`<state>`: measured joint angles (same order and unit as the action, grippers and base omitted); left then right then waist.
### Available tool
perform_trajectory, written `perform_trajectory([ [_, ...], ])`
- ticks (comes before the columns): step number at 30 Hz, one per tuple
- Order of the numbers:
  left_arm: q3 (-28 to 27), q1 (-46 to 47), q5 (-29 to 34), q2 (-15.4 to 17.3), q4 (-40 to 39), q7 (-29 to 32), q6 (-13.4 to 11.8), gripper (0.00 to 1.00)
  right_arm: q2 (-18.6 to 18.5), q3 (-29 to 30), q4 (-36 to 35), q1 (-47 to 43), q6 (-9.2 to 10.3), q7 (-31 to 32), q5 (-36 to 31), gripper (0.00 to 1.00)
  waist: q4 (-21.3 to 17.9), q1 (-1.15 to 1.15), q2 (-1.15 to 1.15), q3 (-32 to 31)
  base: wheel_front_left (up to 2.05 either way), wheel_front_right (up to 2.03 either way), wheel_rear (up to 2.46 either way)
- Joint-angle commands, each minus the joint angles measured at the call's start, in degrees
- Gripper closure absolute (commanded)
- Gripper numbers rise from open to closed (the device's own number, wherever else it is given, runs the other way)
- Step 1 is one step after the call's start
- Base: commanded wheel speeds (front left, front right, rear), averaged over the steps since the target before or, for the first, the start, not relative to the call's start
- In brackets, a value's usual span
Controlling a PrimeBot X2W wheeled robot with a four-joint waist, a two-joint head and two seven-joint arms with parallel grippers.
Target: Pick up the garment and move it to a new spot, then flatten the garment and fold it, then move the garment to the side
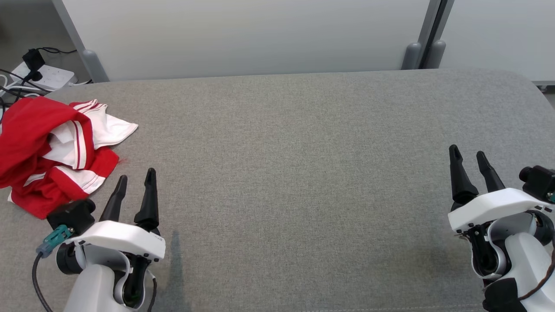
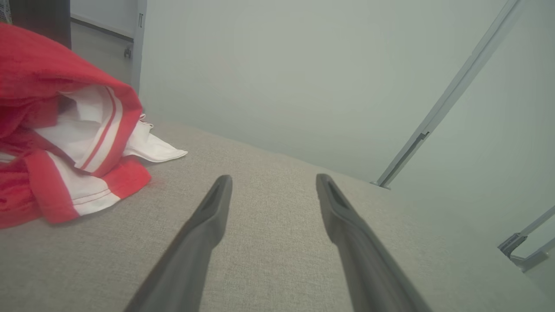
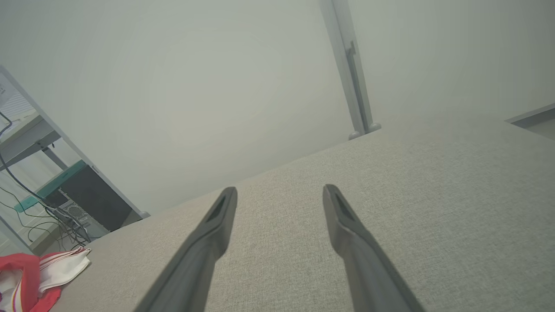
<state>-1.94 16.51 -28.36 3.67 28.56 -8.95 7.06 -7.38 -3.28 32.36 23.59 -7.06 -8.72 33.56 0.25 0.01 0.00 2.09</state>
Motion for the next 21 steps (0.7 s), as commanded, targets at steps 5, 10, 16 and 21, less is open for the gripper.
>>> perform_trajectory([
  [5, -1.39, 4.89, 4.83, 1.83, -0.77, -1.51, 0.32, 0.00, -0.76, -1.07, -0.56, 4.01, -0.37, -1.75, -4.88, 0.00, 0.07, 0.00, 0.00, 0.12, 0.00, 0.00, 0.00],
  [10, -1.52, 5.70, 8.34, 2.02, -0.35, -2.35, 0.34, 0.00, -0.83, -0.91, 0.20, 5.00, -0.38, -2.59, -8.70, 0.00, 0.01, 0.00, 0.00, -0.12, 0.00, 0.00, 0.00],
  [16, -1.68, 6.88, 12.60, 2.24, 0.13, -3.36, 0.36, 0.00, -0.97, -0.61, 1.35, 6.40, -0.39, -3.59, -13.47, 0.00, -0.09, 0.00, 0.00, -0.16, 0.00, 0.00, 0.00],
  [21, -1.93, 8.33, 17.74, 2.37, 0.53, -4.54, 0.39, 0.00, -1.11, -0.03, 2.54, 8.10, -0.41, -4.77, -19.15, 0.00, -0.17, 0.00, 0.00, -0.05, 0.00, 0.00, 0.00],
])
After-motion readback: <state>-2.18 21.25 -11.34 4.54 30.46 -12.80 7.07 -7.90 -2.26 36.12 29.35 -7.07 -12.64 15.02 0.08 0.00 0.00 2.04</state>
